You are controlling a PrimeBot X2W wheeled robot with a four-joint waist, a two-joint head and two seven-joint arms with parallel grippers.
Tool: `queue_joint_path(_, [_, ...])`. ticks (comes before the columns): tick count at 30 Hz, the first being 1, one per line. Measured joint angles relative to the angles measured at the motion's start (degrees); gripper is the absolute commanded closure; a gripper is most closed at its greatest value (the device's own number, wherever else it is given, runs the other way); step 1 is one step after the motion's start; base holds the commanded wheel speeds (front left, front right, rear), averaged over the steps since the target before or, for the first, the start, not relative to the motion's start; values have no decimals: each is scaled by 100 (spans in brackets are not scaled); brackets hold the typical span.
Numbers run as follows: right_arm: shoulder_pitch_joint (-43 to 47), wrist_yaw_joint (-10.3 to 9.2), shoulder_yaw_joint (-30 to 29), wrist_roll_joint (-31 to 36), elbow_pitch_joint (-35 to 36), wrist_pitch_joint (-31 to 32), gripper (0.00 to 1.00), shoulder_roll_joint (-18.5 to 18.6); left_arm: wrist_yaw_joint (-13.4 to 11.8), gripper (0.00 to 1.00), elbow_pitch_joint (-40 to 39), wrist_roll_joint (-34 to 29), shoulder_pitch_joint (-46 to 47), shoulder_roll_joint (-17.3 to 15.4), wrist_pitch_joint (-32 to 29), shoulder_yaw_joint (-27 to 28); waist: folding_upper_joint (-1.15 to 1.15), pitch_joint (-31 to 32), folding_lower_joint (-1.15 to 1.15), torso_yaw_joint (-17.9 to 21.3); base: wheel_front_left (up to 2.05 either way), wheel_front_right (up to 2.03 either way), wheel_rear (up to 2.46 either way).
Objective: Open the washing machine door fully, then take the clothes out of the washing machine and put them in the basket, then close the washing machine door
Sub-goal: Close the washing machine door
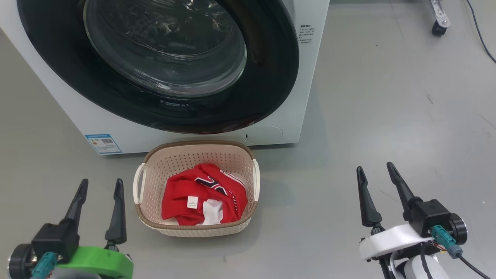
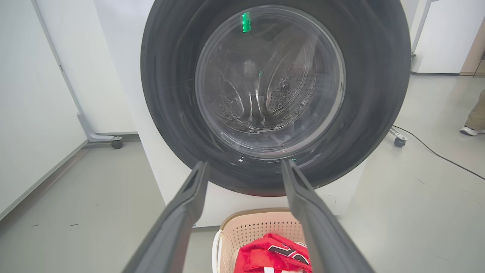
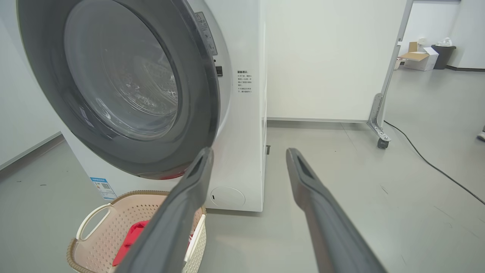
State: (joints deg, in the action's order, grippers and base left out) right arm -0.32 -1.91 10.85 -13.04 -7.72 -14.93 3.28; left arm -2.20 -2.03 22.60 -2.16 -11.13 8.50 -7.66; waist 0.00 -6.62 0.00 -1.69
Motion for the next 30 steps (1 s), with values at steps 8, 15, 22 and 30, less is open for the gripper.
queue_joint_path(8, [149,-30,8,0,-5,0,0,-11,-157,0,29,-154,-218,130,62,-171,0,106,0,-34,0,0,0])
queue_joint_path(15, [213,-34,24,-1,-14,0,0,-22,-212,0,26,-264,-292,209,66,-219,0,160,0,-43,0,0,0])
queue_joint_path(22, [214,-35,32,-1,-12,0,0,-35,-264,0,8,-280,-318,272,65,-237,0,171,0,-41,0,0,0])
queue_joint_path(30, [219,-36,33,-1,-5,0,0,-46,-289,0,-30,-304,-328,308,65,-238,0,170,0,-12,0,0,0])
